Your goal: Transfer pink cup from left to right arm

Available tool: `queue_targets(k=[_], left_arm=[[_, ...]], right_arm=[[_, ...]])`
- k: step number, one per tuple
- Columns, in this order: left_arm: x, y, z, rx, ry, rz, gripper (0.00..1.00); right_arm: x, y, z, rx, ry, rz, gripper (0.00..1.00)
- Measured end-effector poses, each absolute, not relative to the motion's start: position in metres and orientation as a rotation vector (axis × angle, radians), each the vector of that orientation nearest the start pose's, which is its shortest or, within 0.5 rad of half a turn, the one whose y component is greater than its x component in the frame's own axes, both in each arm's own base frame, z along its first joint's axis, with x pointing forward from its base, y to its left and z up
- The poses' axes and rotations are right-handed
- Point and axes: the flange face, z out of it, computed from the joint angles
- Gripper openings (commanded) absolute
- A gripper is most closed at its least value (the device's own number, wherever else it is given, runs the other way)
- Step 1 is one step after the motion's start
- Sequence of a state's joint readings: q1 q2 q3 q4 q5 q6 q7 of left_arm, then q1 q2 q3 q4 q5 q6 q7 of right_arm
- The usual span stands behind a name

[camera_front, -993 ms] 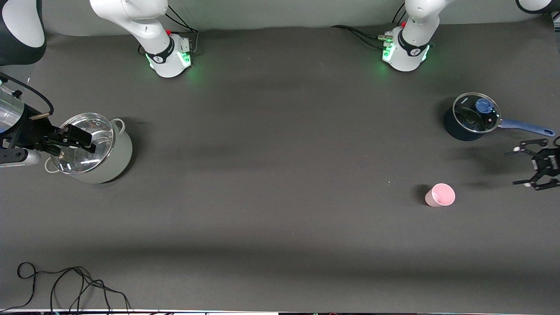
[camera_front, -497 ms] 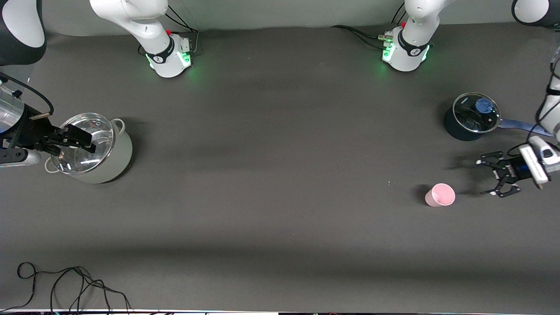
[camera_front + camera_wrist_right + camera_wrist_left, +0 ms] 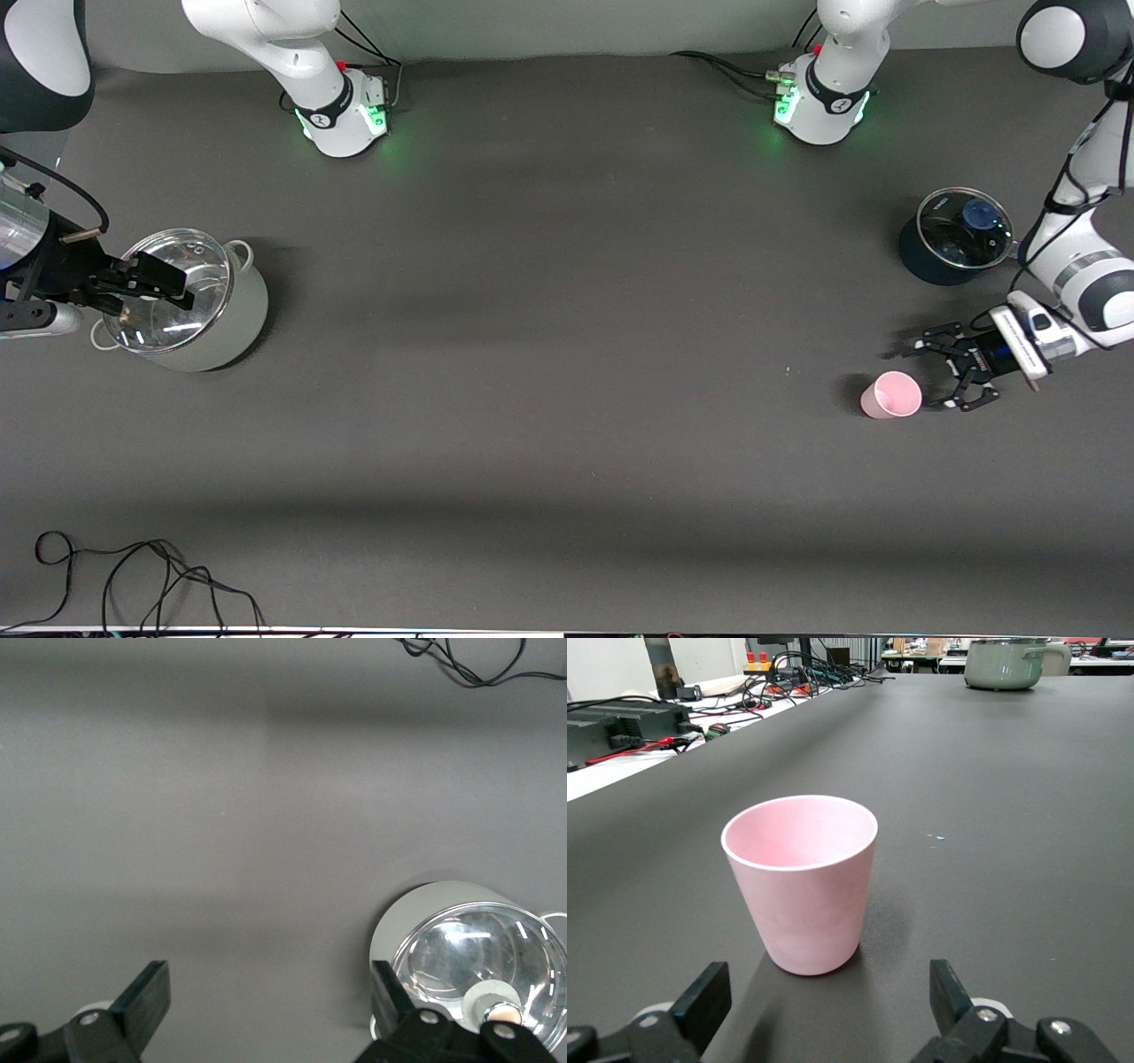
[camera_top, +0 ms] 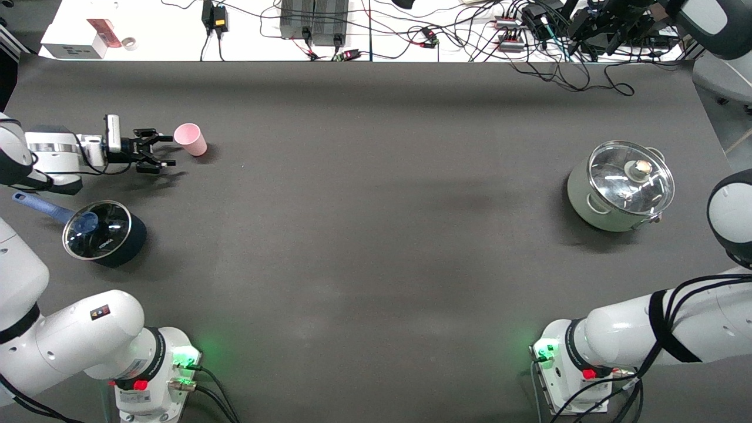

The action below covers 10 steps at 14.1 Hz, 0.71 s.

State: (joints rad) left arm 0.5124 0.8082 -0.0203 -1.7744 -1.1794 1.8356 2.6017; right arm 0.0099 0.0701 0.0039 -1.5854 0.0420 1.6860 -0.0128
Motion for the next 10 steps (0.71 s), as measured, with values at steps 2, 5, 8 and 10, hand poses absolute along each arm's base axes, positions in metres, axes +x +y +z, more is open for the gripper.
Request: queue_targets(k=[2,5,8,10], left_arm=[[0.558,0.210,0.091,1.767,-1.329,1.180,1.00],[0.561,0.198,0.086,1.766,-1.311,1.190,1.00],[0.565,0.188,0.084,1.767,-1.299,1.197,1.00],[0.566,0.181,0.079,1.770,-1.290,1.194,1.00]], right_arm=[[0.585,0.012,0.588,-3.099,-0.035,-0.047,1.00],[0.585,0.012,0.588,-3.099,-0.035,-0.047,1.00],[0.585,0.012,0.588,-3.099,-0.035,-0.047,1.00],[0.585,0.012,0.588,-3.099,-0.035,-0.047,1.00]])
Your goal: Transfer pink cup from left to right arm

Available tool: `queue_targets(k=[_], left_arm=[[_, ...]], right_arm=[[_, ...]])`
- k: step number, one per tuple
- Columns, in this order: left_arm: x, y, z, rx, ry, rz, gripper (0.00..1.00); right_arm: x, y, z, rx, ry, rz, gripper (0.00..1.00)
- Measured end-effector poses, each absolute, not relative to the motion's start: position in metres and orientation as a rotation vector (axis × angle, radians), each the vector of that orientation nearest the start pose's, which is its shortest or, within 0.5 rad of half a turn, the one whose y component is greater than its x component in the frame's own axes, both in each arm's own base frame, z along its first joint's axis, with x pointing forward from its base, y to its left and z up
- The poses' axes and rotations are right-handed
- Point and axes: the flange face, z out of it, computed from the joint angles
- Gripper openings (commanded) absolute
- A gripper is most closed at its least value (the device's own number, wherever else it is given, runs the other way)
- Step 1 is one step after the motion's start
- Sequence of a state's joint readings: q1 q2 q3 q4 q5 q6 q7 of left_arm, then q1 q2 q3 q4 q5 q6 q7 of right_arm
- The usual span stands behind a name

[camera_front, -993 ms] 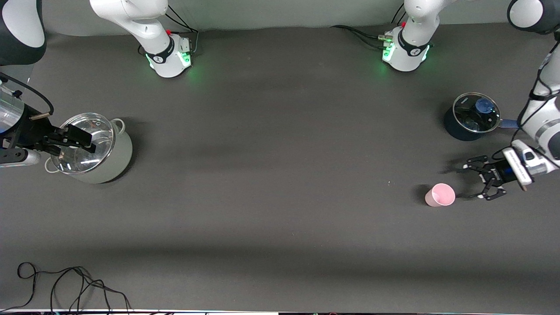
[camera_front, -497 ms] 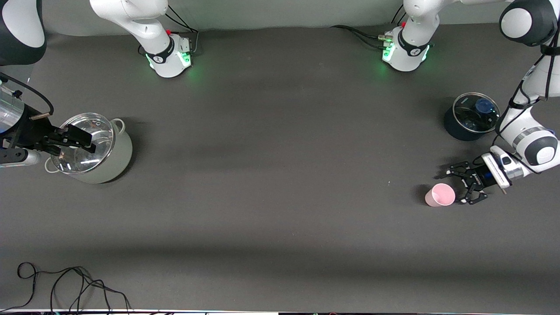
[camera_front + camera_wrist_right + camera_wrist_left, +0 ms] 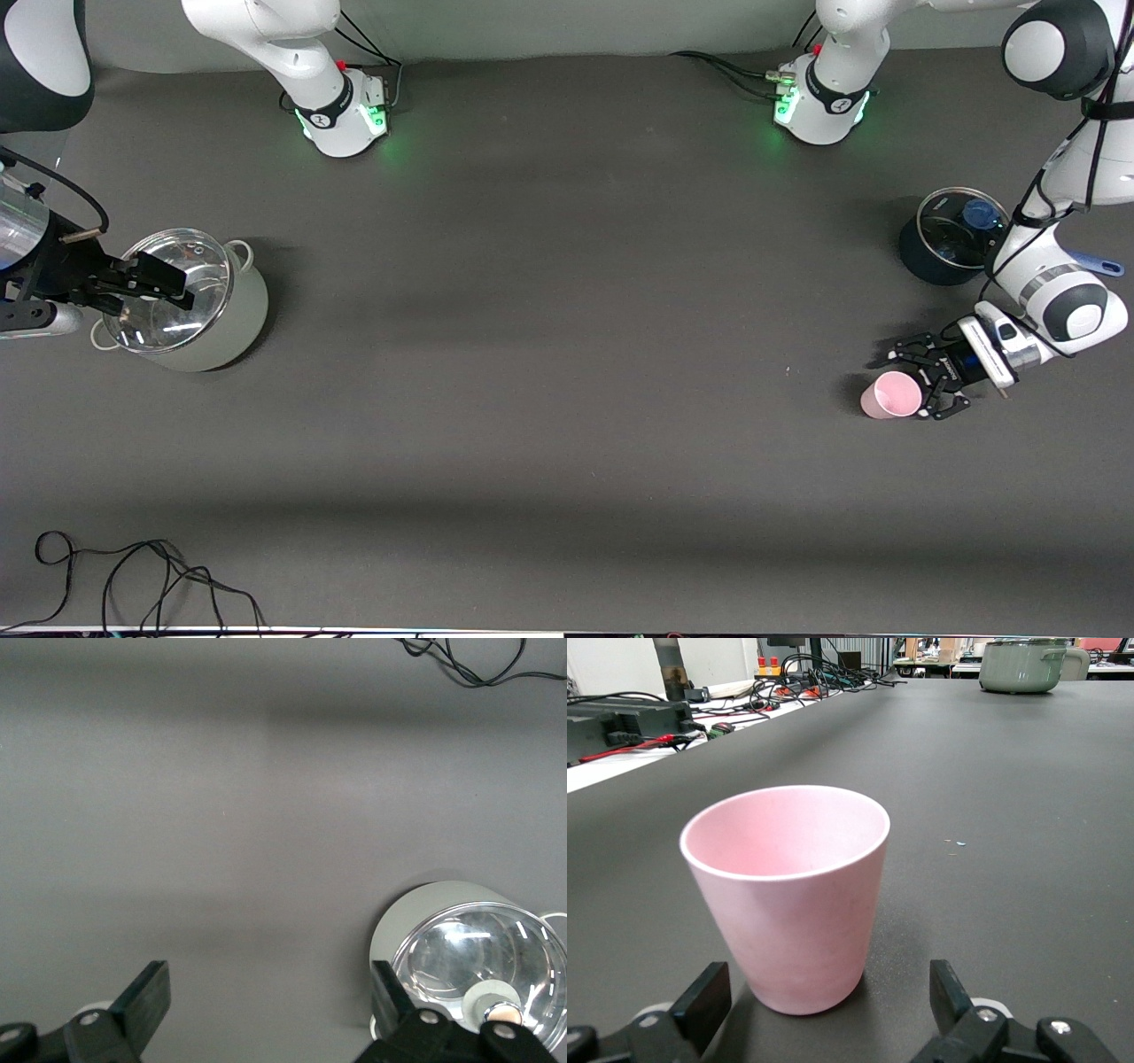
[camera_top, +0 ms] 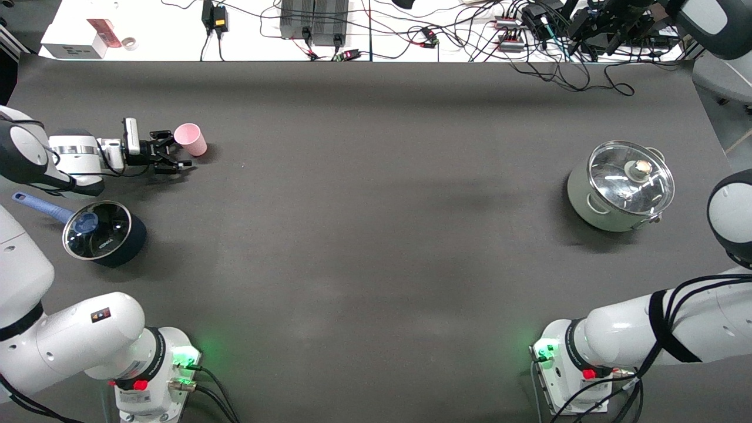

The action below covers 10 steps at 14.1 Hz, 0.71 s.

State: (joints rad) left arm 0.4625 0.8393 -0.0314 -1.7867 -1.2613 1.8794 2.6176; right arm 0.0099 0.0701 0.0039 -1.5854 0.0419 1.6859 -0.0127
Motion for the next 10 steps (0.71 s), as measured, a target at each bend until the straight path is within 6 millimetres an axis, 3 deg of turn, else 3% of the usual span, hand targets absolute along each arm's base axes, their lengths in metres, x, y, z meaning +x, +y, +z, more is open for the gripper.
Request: queue_targets(k=[8,10], left_arm=[[0.570,0.160,0.071,1.771,-1.242,1.215,1.00],[0.569,0.159,0.070,1.772,-1.239,1.214,0.91]], right_arm=[[0.585,0.012,0.588,-3.099,-0.034,-0.047,1.00],[0.585,0.012,0.588,-3.099,-0.034,-0.047,1.00]])
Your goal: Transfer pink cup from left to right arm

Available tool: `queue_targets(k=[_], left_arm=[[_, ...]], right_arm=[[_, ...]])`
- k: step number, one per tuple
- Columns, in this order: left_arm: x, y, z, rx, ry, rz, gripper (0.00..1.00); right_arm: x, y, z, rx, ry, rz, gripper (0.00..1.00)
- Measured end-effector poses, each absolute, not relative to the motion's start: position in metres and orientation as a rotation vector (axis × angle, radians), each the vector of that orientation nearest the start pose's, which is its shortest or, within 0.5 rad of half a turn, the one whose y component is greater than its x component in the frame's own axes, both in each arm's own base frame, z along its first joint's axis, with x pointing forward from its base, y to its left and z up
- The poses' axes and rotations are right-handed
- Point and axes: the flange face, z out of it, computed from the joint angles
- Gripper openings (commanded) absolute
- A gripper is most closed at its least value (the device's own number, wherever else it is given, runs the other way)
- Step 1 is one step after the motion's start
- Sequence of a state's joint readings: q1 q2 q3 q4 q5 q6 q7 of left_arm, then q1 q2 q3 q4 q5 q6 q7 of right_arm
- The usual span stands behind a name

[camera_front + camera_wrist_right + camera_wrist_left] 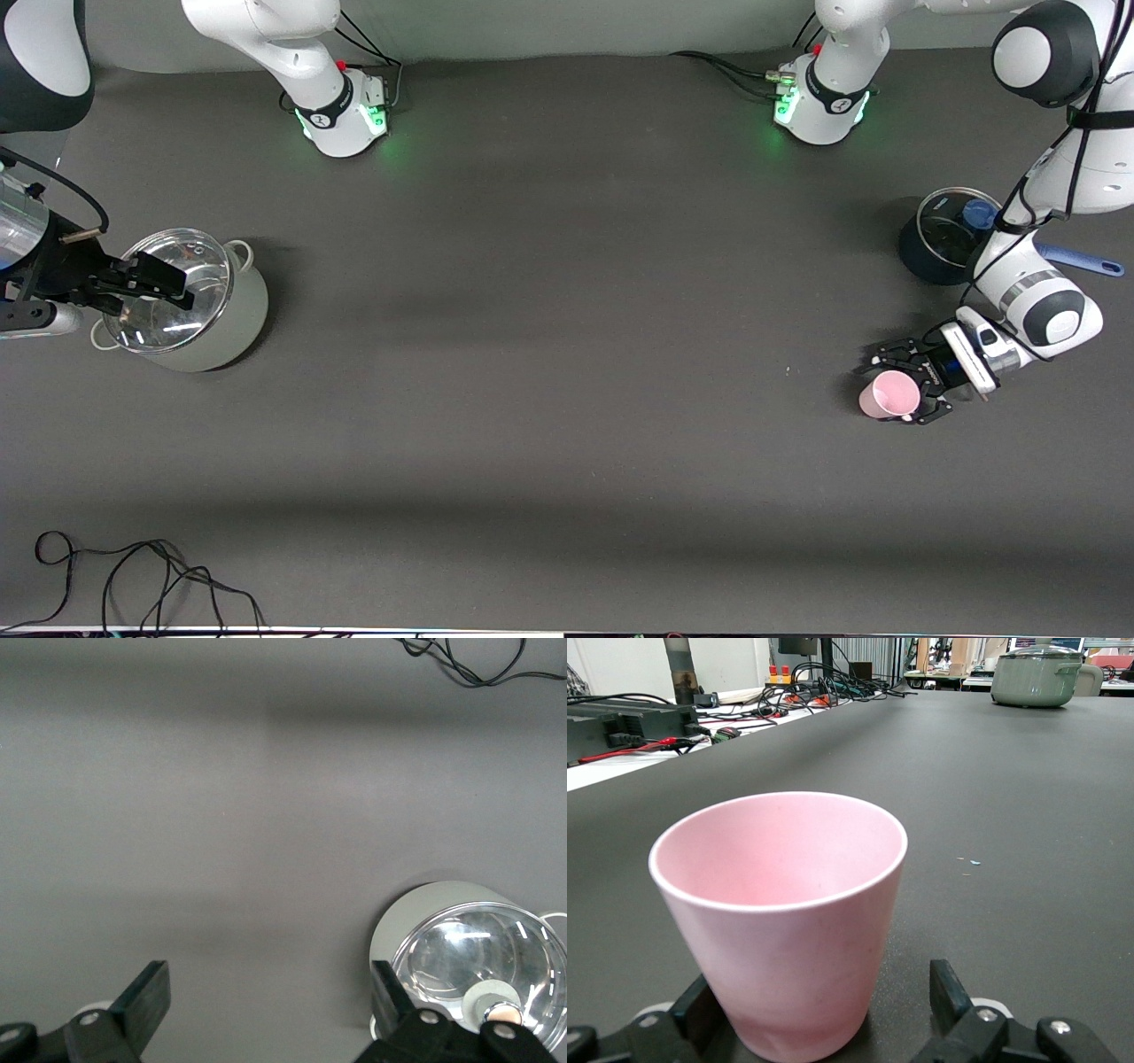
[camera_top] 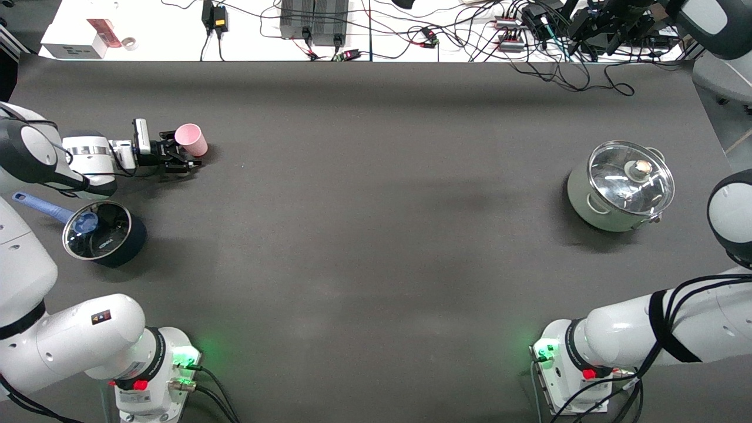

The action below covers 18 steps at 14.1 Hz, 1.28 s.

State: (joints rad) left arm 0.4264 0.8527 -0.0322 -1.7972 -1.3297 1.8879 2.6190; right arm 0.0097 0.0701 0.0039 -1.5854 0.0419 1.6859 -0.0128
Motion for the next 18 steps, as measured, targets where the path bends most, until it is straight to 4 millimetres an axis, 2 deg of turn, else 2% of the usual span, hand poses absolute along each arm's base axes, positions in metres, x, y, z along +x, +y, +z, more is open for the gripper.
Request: queue_targets(k=[2,5,10,13,15,18], left_arm=[[0.569,0.159,0.069,1.772,-1.236,1.215,0.70],[0.570,0.158,0.070,1.777,-1.221,1.229,0.56],[0.571,0.155,0.069,1.780,-1.203,1.239,0.50],[0.580,0.142,0.074,1.784,-1.169,1.226,0.41],[0.595,0.126,0.094,1.796,-1.140,1.203,0.40],[0.625,0.084,0.153,1.828,-1.096,1.159,0.38]], right_arm=[[0.585,0.012,0.588,-3.099,-0.034,-0.047,1.00],[0.585,0.012,0.588,-3.099,-0.034,-0.047,1.00],[0.585,0.012,0.588,-3.099,-0.034,-0.046,1.00],[0.585,0.012,0.588,-3.099,-0.034,-0.046,1.00],[0.585,0.012,0.588,-3.099,-0.033,-0.046,1.00],[0.585,0.012,0.588,-3.099,-0.032,-0.047,1.00]])
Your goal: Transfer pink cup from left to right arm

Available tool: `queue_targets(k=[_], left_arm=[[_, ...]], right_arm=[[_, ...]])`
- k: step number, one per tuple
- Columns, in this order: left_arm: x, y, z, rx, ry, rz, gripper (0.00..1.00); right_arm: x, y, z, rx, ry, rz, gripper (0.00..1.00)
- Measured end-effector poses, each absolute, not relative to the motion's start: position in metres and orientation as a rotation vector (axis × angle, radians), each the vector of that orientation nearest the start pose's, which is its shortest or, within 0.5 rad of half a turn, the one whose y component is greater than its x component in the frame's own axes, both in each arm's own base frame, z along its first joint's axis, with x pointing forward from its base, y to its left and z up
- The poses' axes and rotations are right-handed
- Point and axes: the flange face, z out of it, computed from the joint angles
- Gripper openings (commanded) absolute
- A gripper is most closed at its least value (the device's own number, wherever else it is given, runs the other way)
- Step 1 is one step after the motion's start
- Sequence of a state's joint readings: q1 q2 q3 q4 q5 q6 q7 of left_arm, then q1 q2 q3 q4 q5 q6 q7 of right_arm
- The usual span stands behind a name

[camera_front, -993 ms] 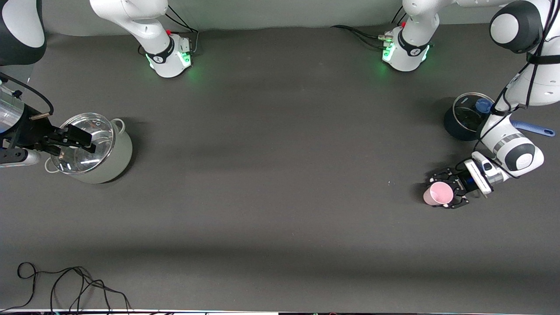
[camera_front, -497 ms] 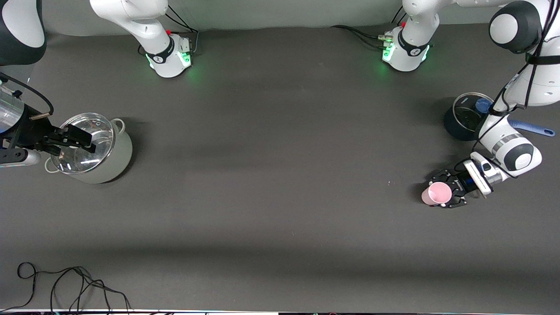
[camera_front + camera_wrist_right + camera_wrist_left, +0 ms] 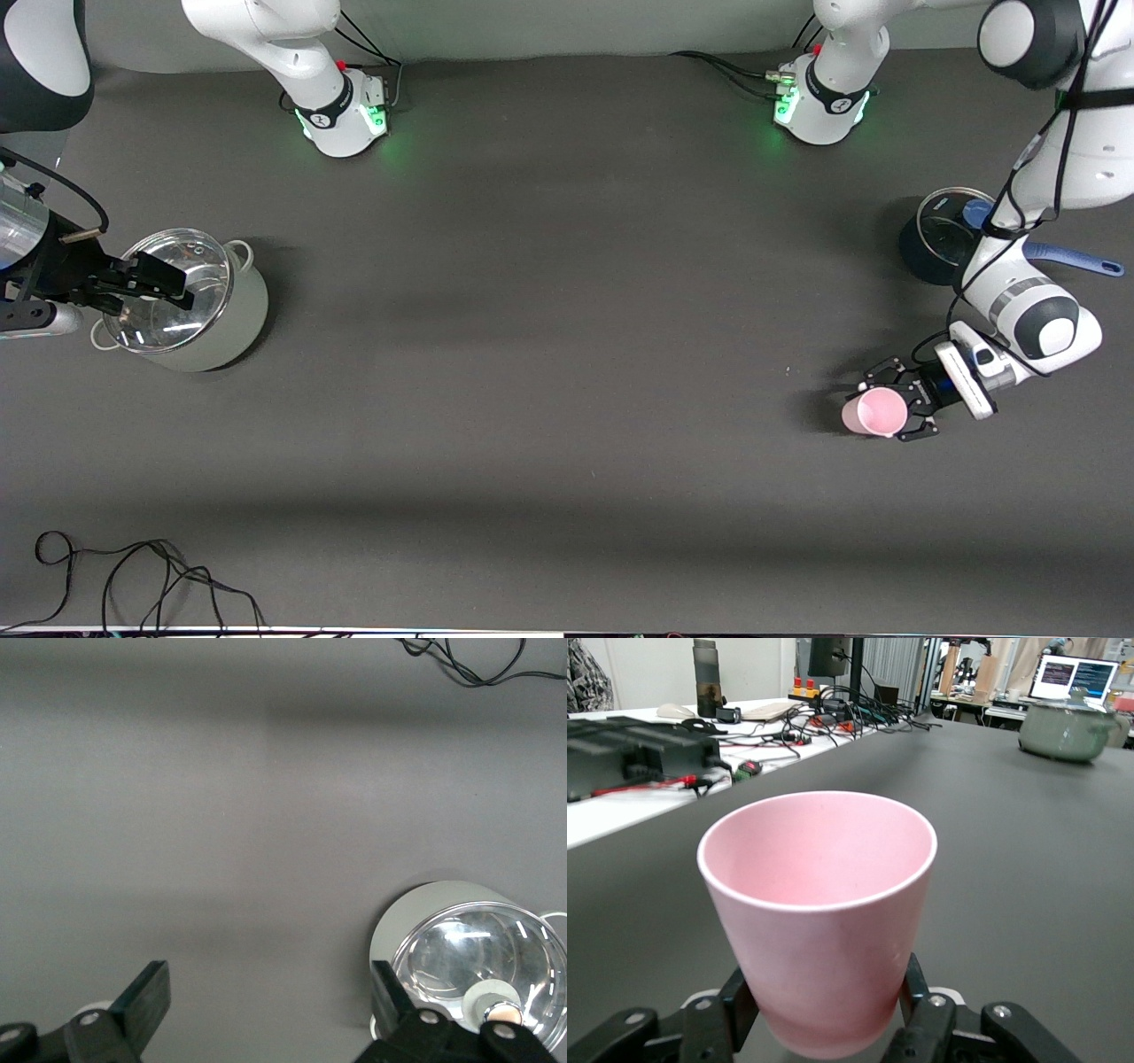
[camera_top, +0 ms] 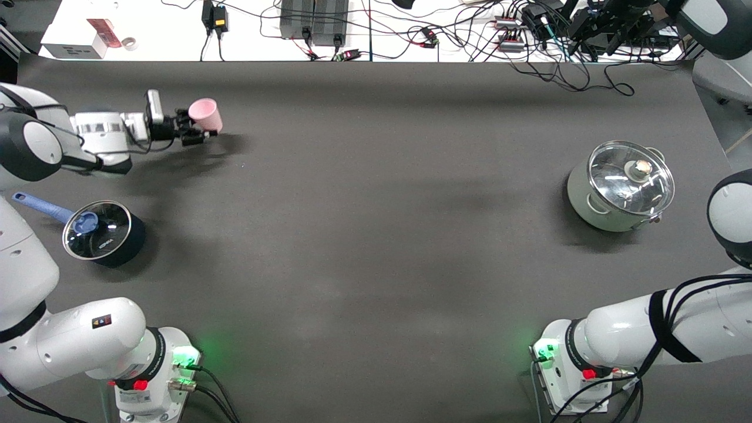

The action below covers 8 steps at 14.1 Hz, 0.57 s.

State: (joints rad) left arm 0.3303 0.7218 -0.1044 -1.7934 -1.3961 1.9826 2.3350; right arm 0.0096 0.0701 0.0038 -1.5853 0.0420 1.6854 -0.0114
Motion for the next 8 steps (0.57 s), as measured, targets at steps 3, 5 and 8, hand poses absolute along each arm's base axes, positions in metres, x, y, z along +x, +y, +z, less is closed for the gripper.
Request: queue_targets(k=[3,5,8], left_arm=[[0.645,0.019,0.227,1.866,-1.047,1.142,0.37],[0.641,-0.034,0.271,1.887,-1.010,1.184,0.37],[0.601,-0.118,0.322,1.905,-0.993,1.204,0.37]], right_arm=[[0.585,0.012,0.589,-3.089,0.157,-0.046,1.00],[0.584,0.017,0.593,-3.058,0.391,-0.048,1.00],[0.583,0.034,0.600,-2.982,0.664,-0.041,1.00]])
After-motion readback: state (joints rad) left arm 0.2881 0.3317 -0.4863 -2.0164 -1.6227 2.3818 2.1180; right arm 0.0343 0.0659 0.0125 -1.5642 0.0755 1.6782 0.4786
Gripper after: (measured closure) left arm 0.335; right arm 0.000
